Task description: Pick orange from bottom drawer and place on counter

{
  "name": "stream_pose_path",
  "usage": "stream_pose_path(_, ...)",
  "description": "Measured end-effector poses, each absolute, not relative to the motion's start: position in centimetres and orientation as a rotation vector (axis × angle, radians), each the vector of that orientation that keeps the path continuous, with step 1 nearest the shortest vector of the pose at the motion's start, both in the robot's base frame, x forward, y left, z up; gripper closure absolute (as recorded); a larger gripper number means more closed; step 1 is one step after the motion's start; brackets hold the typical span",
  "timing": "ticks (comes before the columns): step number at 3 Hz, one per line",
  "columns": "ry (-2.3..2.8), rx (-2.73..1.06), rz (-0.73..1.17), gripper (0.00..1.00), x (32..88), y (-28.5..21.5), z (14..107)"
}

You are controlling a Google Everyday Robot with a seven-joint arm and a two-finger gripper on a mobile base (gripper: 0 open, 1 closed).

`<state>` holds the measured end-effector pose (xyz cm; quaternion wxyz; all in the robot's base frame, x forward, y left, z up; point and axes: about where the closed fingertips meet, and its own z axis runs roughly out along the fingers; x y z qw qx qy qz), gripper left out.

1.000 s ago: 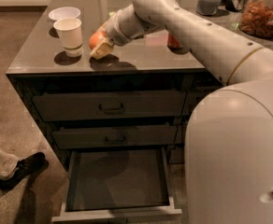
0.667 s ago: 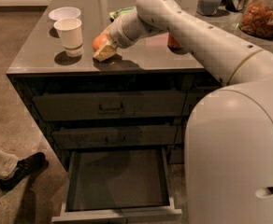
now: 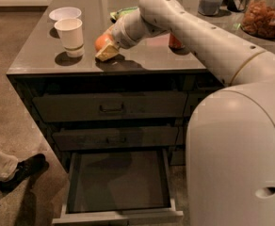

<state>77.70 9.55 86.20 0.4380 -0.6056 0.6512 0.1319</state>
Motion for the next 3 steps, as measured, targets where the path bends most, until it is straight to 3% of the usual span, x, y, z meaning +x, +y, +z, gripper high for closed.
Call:
stream_pose_path(1,1.626,-1.504,0.337,0.12,77.72,9.35,86.11)
stream_pose_path(2,1.630,-1.504,0.349,0.00,77.71,9.24,86.04)
stream_pose_path(3,1.630,-1.504,0.349,0.00,77.70,9.25,86.04)
